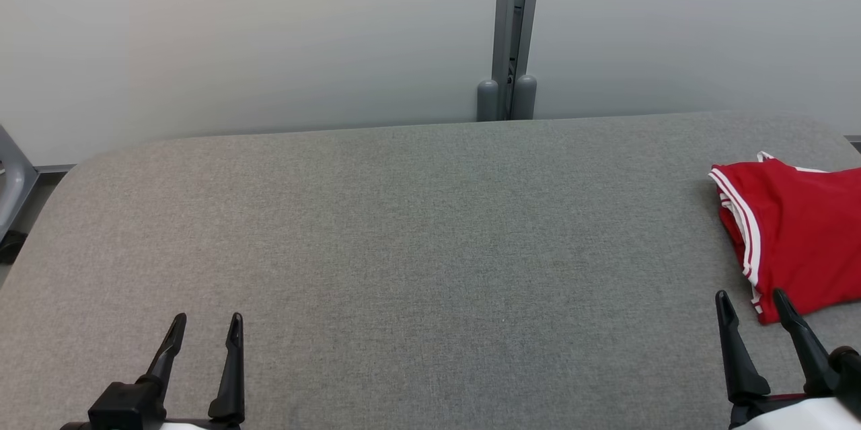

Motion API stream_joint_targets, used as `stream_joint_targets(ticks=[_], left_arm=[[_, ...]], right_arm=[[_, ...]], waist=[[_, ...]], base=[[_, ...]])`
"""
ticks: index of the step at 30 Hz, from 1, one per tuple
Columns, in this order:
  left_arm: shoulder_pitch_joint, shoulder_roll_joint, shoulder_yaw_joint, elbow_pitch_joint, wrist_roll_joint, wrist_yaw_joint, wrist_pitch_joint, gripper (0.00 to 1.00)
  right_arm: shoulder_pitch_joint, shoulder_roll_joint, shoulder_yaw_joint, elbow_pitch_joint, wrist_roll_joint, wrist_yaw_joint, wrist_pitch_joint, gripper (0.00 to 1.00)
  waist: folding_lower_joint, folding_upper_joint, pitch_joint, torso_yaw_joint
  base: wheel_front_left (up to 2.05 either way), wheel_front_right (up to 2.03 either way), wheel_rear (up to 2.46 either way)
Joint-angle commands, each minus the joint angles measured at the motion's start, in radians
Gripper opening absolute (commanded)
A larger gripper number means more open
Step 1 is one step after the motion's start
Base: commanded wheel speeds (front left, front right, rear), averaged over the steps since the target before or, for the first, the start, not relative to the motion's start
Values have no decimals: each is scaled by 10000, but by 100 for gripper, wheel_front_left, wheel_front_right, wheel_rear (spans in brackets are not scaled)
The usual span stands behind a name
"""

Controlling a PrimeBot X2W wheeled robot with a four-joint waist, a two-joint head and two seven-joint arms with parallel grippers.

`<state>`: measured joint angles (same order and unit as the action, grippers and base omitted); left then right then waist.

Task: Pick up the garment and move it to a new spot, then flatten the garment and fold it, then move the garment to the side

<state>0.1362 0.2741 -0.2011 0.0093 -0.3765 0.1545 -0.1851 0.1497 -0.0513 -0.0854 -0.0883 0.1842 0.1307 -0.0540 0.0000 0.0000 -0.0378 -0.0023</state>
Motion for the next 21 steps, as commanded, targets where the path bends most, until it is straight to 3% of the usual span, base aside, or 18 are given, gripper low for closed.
stream_joint_targets(ticks=[1, 11, 12, 21], left_arm=[[21, 72, 9, -19, -49, 31, 5, 100], [-68, 172, -72, -9, -133, -35, 63, 100], [8, 81, -88, 30, -70, -47, 89, 0], [-139, -190, 111, 285, -1230, -268, 300, 0]], right_arm=[[94, -13, -33, -74, 24, 1, 6, 100], [160, -12, -54, -99, 163, 1, -35, 100], [46, 11, -15, 11, 101, 0, -5, 0], [-145, 19, 42, 401, 1438, 0, 101, 0]], waist=[[0, 0, 5, 8], [0, 0, 46, 16], [0, 0, 46, 16], [0, 0, 67, 16]], base=[[0, 0, 0], [0, 0, 0], [0, 0, 0], [0, 0, 0]])
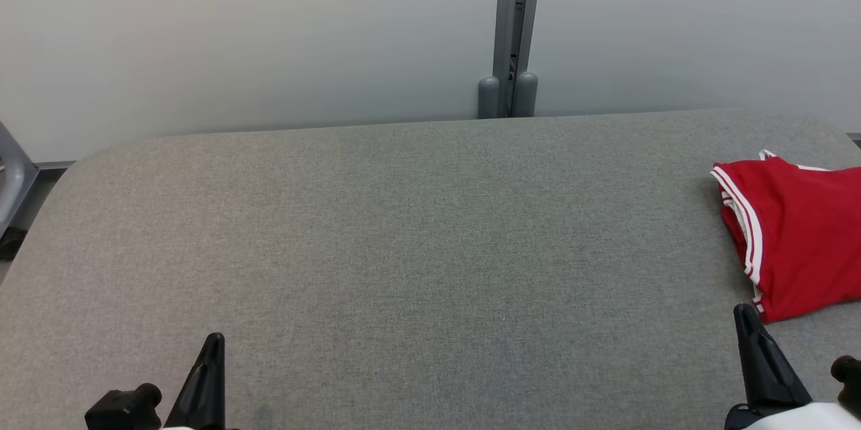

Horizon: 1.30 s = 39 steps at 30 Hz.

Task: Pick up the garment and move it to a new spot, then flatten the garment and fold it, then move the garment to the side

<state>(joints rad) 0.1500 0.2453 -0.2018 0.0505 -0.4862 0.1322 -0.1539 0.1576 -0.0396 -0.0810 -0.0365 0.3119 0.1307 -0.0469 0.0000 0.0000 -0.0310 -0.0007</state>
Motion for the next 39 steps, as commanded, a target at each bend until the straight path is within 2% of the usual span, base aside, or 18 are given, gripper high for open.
stream_joint_targets(ticks=[1, 27, 39], left_arm=[[-315, 77, 156, -94, -304, -84, 22, 0], [-1176, -490, 1038, 680, -4178, -983, 809, 0], [-1436, -717, 1383, 894, -5549, -1291, 1107, 0]], right_arm=[[-264, -108, 1, -71, 359, 0, 48, 0], [-1114, -242, 41, 914, 4811, 1, 461, 0], [-1421, -266, 29, 1258, 6379, 1, 630, 0]], waist=[[0, 0, 2, 0], [0, 0, 78, 2], [0, 0, 114, 3]], base=[[0, 0, 0], [0, 0, 0], [0, 0, 0]])
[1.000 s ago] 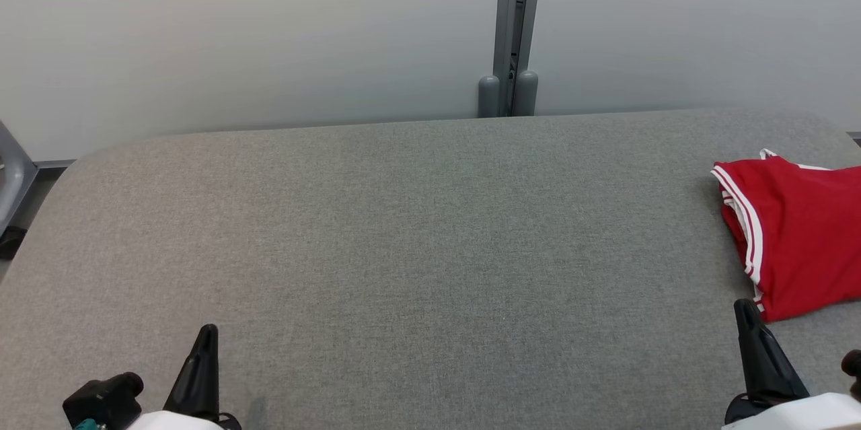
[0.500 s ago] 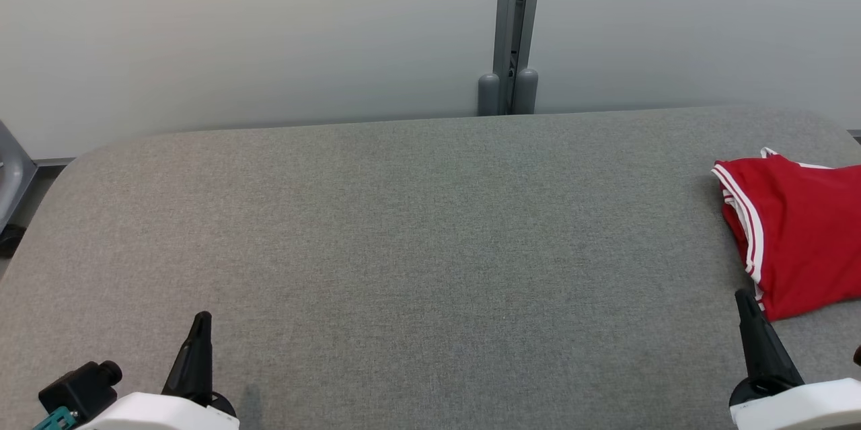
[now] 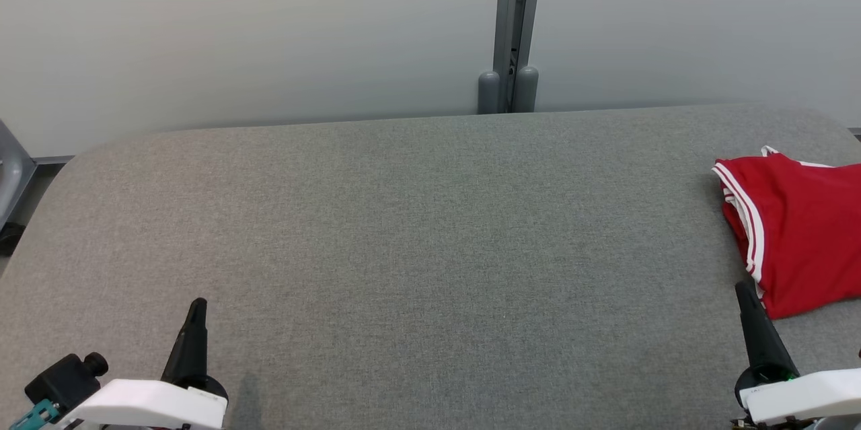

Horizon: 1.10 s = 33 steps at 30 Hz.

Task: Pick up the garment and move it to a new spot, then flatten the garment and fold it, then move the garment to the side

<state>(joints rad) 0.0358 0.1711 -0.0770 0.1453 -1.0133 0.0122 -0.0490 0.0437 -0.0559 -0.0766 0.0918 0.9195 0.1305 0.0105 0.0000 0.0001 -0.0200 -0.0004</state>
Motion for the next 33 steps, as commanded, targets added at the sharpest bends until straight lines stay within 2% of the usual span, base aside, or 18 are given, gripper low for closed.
stream_joint_targets(ticks=[1, 33], left_arm=[[-317, 8, 161, -35, -378, -119, 85, 0], [-905, -496, 923, 453, -3183, -775, 751, 0]], right_arm=[[-304, -105, -17, 0, 425, 3, 73, 0], [-910, -119, -90, 732, 3663, 4, 459, 0]], waist=[[0, -1, 6, 0], [0, -1, 96, 2]], base=[[0, 0, 0], [0, 0, 0]])
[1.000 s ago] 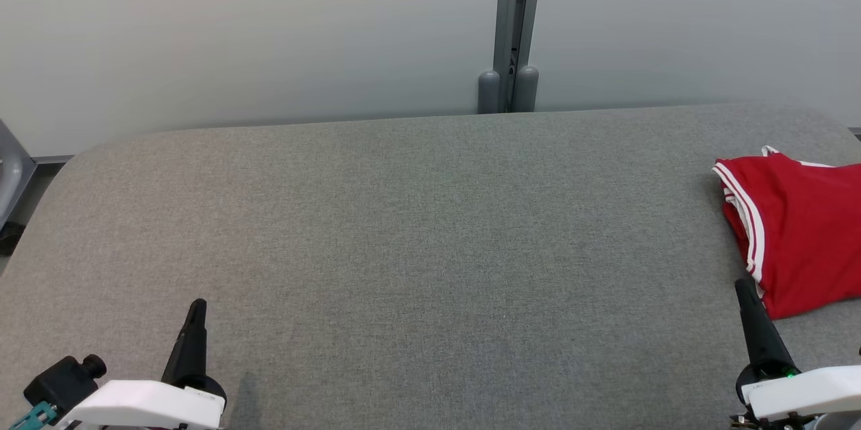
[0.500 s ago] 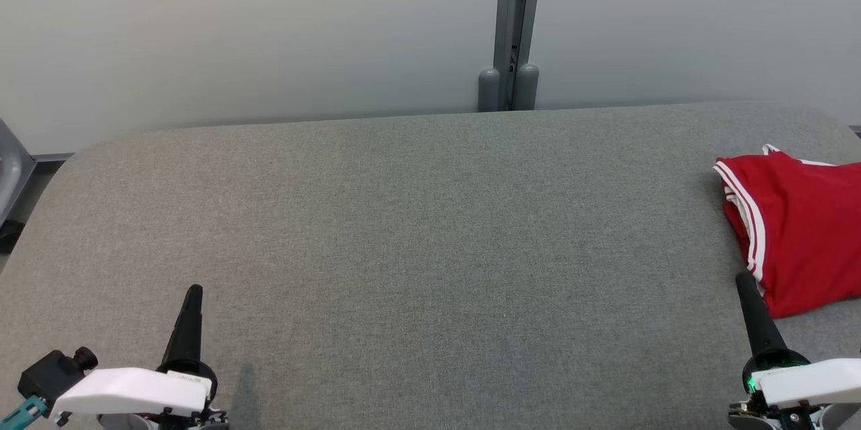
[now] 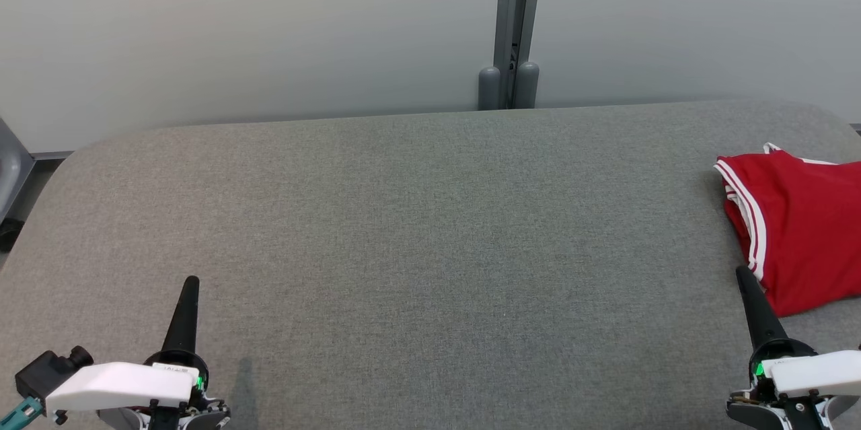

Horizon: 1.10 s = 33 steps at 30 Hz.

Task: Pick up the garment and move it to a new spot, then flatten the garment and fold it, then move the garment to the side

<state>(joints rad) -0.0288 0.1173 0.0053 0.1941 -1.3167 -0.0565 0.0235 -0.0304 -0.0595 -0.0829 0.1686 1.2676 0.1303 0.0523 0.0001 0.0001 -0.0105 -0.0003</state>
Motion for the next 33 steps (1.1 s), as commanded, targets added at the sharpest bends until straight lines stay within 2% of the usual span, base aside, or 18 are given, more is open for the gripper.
stream_joint_targets(ticks=[1, 33], left_arm=[[-281, 27, 120, -20, -232, -100, 42, 0], [-725, -397, 734, 368, -2322, -597, 586, 0]], right_arm=[[-188, -83, -30, -14, 274, 6, 57, 0], [-651, -63, -129, 564, 2702, 7, 396, 0]], waist=[[-1, -1, 4, 0], [-1, -1, 94, 2]], base=[[0, 0, 0], [0, 0, 0]])
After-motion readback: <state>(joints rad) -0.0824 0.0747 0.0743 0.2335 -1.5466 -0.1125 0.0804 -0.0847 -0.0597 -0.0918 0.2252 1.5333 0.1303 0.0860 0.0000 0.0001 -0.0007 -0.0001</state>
